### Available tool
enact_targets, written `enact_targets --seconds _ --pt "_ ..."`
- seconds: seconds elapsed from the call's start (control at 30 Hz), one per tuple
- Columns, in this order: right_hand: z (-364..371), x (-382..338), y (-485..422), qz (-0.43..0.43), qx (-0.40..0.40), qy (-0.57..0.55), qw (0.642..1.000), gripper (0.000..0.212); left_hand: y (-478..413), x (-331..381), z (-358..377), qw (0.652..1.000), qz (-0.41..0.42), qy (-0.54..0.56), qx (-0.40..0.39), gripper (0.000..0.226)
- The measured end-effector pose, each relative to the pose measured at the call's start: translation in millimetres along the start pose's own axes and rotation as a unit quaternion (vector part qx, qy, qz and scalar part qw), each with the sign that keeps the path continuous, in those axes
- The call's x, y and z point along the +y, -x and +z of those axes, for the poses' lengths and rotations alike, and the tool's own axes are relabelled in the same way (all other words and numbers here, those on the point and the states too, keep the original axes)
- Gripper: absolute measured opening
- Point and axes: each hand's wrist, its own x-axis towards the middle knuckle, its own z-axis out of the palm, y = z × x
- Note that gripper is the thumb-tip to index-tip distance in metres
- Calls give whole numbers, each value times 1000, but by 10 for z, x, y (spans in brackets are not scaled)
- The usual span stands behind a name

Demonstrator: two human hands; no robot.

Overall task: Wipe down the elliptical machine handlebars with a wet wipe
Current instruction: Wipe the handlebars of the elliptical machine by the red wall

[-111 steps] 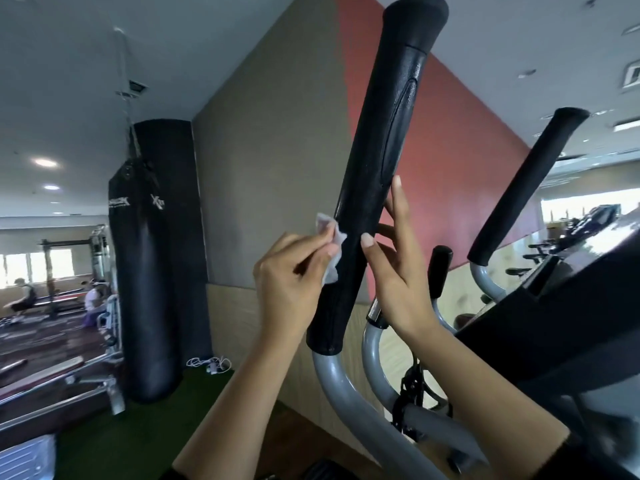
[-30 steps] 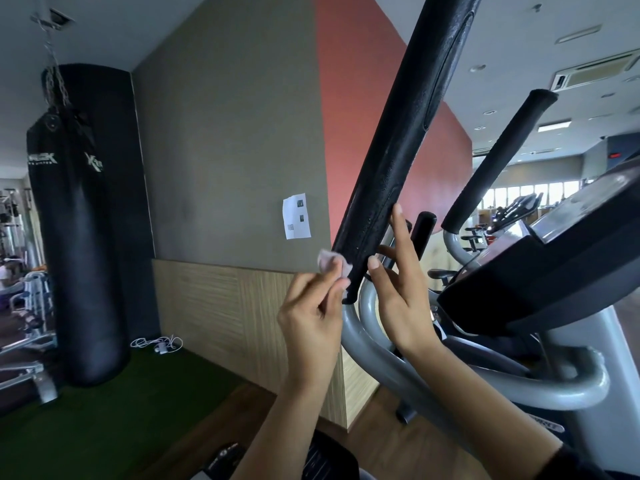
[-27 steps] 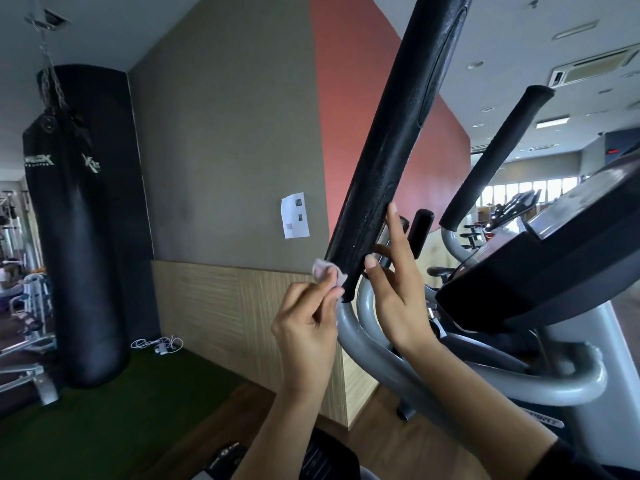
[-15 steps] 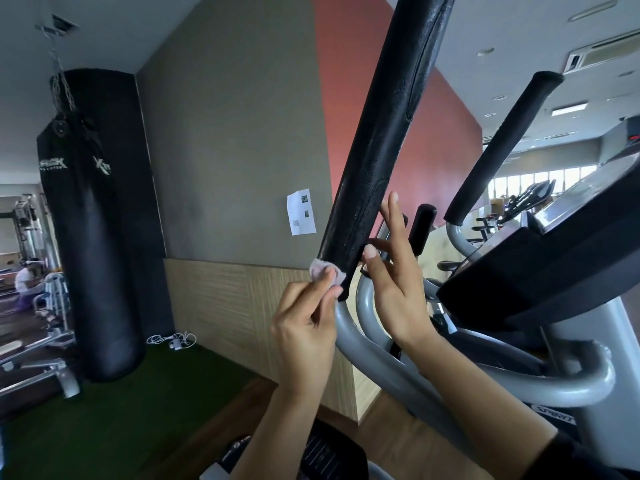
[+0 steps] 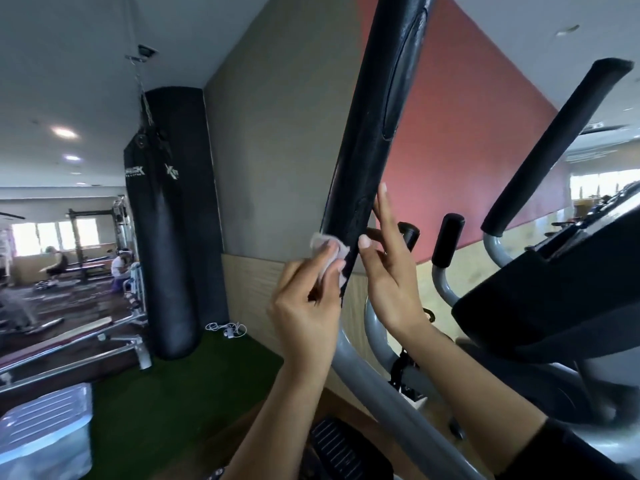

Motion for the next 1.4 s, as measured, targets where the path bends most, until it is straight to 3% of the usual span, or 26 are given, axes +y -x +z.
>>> enact_targets --seconds 0.2,0.4,0.7,0.9,1.07,1.4 --pt "-46 78 -25 6 -12 -37 999 58 -170 64 163 997 48 -55 16 27" --pt "-104 204 -52 40 -57 -91 993 59 -131 126 130 994 43 -95 23 23" --pt "-119 339 -80 12 -92 -162 982 59 -120 195 180 987 56 -148 17 30" --pt "-78 368 -92 7 -88 -199 976 60 -382 370 283 972 131 -194 18 25" --pt "-75 354 -78 11 -87 -204 975 59 -192 261 195 961 125 -245 -26 23" --pt "-106 418 -57 16 -111 -187 976 63 -235 291 287 964 123 -235 -6 18"
